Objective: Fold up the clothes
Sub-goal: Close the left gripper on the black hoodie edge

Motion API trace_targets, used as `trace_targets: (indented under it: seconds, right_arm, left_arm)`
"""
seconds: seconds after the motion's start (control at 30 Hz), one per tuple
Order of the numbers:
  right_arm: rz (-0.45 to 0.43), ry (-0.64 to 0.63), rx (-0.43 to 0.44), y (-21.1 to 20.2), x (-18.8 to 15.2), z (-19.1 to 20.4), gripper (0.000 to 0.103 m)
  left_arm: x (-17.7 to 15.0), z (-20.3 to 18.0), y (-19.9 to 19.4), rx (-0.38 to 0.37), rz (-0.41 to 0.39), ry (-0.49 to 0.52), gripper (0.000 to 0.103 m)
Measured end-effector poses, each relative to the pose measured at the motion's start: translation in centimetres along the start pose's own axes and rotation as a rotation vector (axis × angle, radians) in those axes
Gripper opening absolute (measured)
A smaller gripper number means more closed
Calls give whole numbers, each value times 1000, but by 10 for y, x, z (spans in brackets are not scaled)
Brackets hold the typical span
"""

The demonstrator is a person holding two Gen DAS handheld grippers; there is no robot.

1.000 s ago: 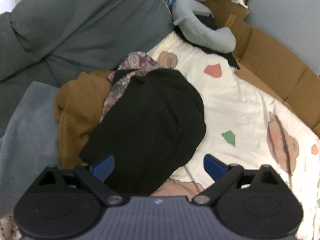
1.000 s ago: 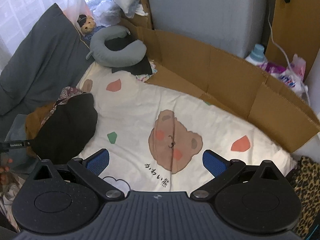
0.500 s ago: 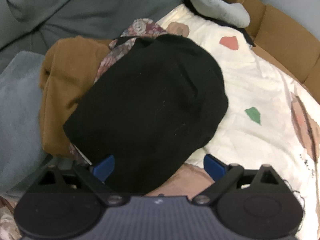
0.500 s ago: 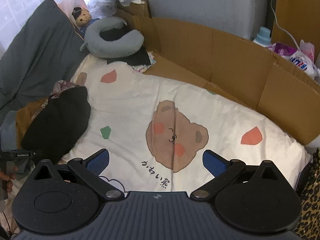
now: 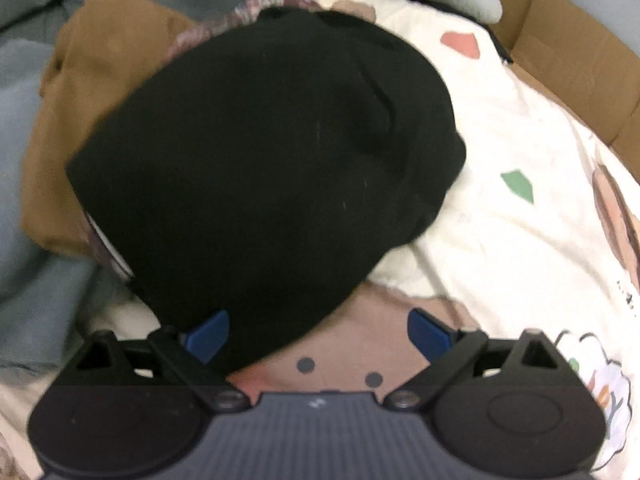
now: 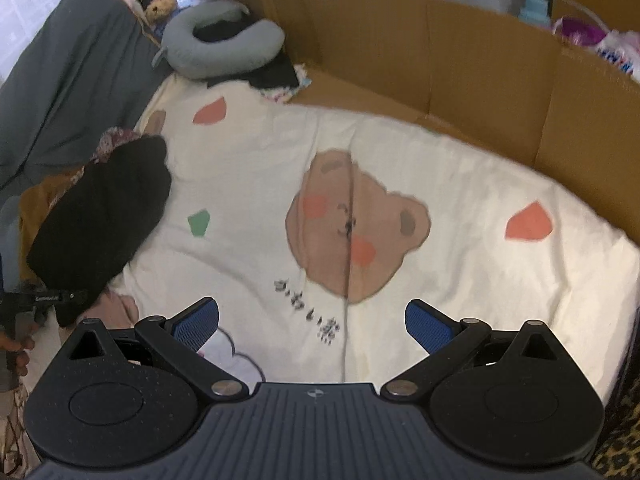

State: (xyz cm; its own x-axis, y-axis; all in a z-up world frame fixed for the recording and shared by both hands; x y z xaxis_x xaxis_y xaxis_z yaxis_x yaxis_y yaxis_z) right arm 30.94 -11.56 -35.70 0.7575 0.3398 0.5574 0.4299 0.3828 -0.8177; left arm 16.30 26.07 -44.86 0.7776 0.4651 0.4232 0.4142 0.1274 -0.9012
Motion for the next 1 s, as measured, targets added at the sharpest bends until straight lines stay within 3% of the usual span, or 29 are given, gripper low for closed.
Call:
trace_targets:
  seconds: [0.2, 0.43, 0.5, 0.6, 0.67, 0.73, 1.0]
  right_arm:
    - [-5, -23, 4, 17, -17, 5, 102]
    - [-12, -40, 37, 28, -28, 12, 102]
    - [-11, -40, 47, 30, -30, 13, 102]
    - [-9, -40, 67, 32, -35, 13, 102]
    - [-8, -34, 76, 33, -39, 12, 102]
    - [-3, -28, 81, 34, -44, 10, 101]
    - [15, -16, 102, 45, -61, 8, 101]
  left_arm:
    - [-8, 9, 23, 4, 32, -18, 98]
    - [-4, 14, 30, -26, 11, -82, 97]
    - [-3, 15, 29, -15, -9, -99, 89]
    - [-2, 16, 26, 18, -38, -104, 67]
    - [-1, 19, 22, 26, -58, -110, 30]
    - [1, 21, 18, 4, -71, -123, 7]
    - [3, 5, 4, -100, -135, -144, 4]
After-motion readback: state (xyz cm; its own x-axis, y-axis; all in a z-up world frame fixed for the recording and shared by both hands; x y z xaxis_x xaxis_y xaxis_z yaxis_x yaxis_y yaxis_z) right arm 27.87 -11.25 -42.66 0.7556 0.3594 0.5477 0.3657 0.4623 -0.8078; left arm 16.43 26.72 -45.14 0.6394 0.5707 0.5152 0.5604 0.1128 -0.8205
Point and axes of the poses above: each gripper's, at about its wrist camera, not at the fingertips, and y roughly the way its jaws point, z to its left, x to its top, the point moved 7 cm from there along y, roughly the way its jaws point, and after that the axes turned 9 degrees about -y, right-handed, at the moved point
